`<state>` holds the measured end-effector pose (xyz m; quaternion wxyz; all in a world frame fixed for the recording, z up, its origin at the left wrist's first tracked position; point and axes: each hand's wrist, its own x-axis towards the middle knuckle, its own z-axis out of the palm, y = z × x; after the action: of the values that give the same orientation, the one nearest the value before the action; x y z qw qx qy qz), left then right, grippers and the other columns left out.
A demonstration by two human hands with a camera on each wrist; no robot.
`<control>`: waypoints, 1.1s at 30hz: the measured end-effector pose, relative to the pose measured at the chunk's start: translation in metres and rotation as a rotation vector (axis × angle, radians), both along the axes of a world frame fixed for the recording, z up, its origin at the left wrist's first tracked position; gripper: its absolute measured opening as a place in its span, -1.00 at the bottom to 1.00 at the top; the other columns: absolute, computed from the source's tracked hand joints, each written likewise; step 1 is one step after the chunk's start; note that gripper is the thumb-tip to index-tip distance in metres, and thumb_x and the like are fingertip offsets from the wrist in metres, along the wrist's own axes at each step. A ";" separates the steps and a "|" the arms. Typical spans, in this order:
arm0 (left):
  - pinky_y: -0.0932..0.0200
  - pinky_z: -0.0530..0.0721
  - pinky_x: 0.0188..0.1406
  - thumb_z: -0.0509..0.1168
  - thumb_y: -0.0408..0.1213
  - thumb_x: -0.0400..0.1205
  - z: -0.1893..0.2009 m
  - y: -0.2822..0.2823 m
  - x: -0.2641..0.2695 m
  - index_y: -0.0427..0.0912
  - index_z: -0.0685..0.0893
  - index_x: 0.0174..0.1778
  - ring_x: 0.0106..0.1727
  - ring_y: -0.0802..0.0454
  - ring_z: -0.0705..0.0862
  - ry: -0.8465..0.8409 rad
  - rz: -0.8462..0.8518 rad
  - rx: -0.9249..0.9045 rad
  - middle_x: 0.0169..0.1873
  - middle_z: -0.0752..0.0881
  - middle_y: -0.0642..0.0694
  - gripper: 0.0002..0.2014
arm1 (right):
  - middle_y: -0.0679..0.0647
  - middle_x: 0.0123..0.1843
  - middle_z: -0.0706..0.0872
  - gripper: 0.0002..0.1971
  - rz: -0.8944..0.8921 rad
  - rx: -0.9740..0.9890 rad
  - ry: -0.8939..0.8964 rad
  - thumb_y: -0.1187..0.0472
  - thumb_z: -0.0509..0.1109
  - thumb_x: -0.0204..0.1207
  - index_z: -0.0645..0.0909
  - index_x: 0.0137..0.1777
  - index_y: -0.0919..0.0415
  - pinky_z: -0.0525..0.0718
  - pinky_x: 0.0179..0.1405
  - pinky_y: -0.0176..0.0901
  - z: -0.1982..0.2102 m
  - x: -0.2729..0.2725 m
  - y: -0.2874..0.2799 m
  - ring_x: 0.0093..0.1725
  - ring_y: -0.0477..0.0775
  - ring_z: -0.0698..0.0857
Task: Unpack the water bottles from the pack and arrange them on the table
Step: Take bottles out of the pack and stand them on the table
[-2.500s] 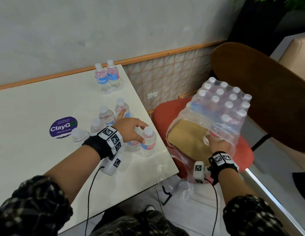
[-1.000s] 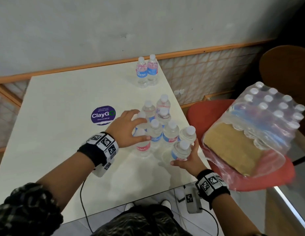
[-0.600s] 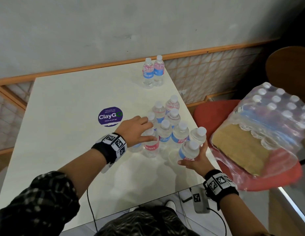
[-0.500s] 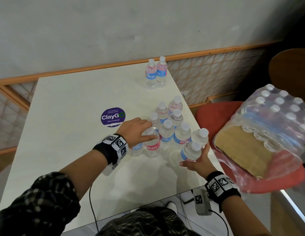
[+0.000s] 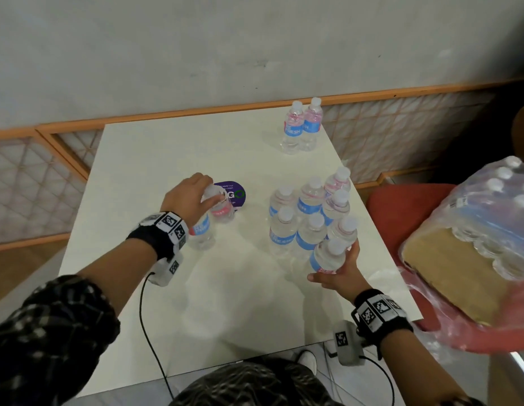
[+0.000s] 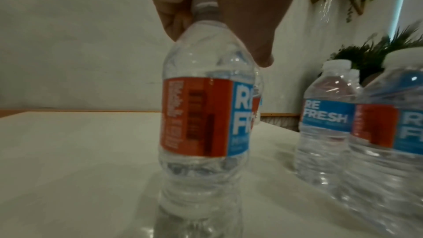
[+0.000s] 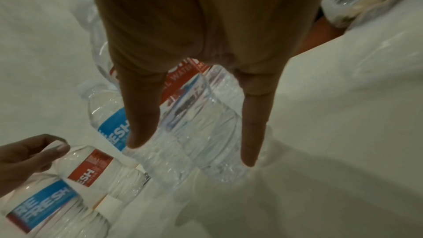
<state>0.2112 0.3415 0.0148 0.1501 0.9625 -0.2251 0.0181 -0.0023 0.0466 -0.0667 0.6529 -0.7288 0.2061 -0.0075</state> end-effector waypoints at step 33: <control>-0.08 0.46 0.41 0.11 0.13 0.65 -0.012 0.038 0.033 0.14 0.38 0.54 0.35 -0.16 0.54 0.179 0.168 -0.348 0.41 0.54 -0.04 -0.49 | 0.05 0.66 0.08 0.51 0.044 -0.110 0.071 0.25 0.74 -0.06 -0.42 0.61 -0.09 0.25 0.59 0.23 -0.008 0.137 0.164 0.64 0.10 0.16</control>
<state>0.2438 0.3798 0.0028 0.3315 0.9352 -0.1233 -0.0165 0.1350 0.2107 -0.0751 0.6040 -0.7679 0.2121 0.0214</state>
